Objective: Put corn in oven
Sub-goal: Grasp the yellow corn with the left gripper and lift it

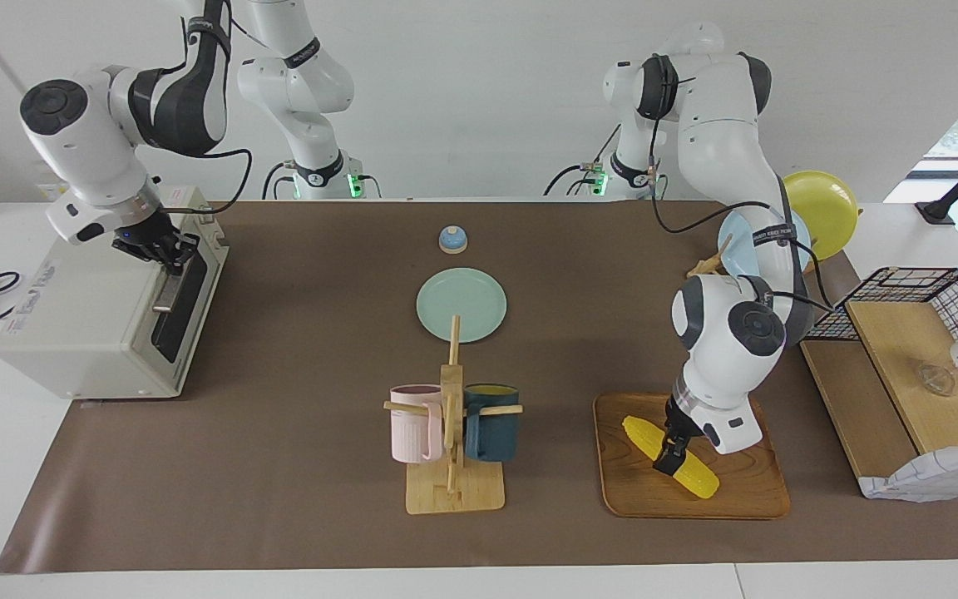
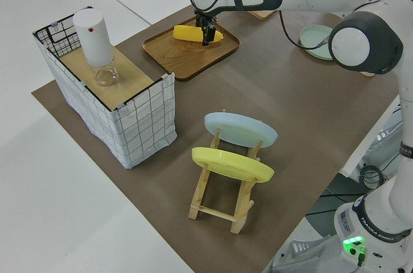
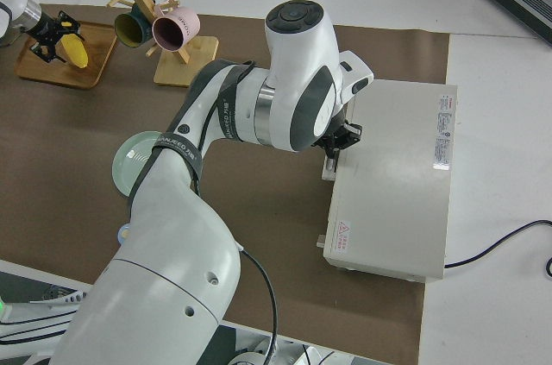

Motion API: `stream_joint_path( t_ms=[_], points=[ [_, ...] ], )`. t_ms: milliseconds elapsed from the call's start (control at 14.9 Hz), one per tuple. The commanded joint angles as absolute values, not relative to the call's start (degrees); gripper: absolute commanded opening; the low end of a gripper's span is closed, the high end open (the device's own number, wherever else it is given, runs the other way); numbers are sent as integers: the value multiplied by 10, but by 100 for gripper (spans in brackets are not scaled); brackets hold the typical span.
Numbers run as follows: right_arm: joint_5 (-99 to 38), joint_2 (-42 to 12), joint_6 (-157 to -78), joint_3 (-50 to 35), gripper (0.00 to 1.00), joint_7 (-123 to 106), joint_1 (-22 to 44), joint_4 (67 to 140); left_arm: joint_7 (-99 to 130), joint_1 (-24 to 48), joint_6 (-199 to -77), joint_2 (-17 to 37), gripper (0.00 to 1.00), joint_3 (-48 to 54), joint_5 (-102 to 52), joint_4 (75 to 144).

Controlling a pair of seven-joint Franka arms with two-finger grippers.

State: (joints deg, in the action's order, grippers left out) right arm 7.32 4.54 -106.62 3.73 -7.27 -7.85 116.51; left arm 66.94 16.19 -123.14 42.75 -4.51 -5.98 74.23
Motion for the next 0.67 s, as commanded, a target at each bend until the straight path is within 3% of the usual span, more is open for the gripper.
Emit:
stream_joint_path(
  t_ms=[0,269,538,605],
  points=[
    [80,48,-1077,32,0,-91,-91,1179,674,170,-1231,425,86,-54,-52,751],
    [79,47,-1092,31,0,-86,-90,1191,674,168,-1232,425,70,-54,-52,751],
    [71,22,-1165,30,0,-61,-57,1227,673,167,-1225,425,6,-54,-50,748],
    [70,19,-1169,30,0,-59,-54,1227,673,166,-1222,424,0,-54,-50,743]
  ],
)
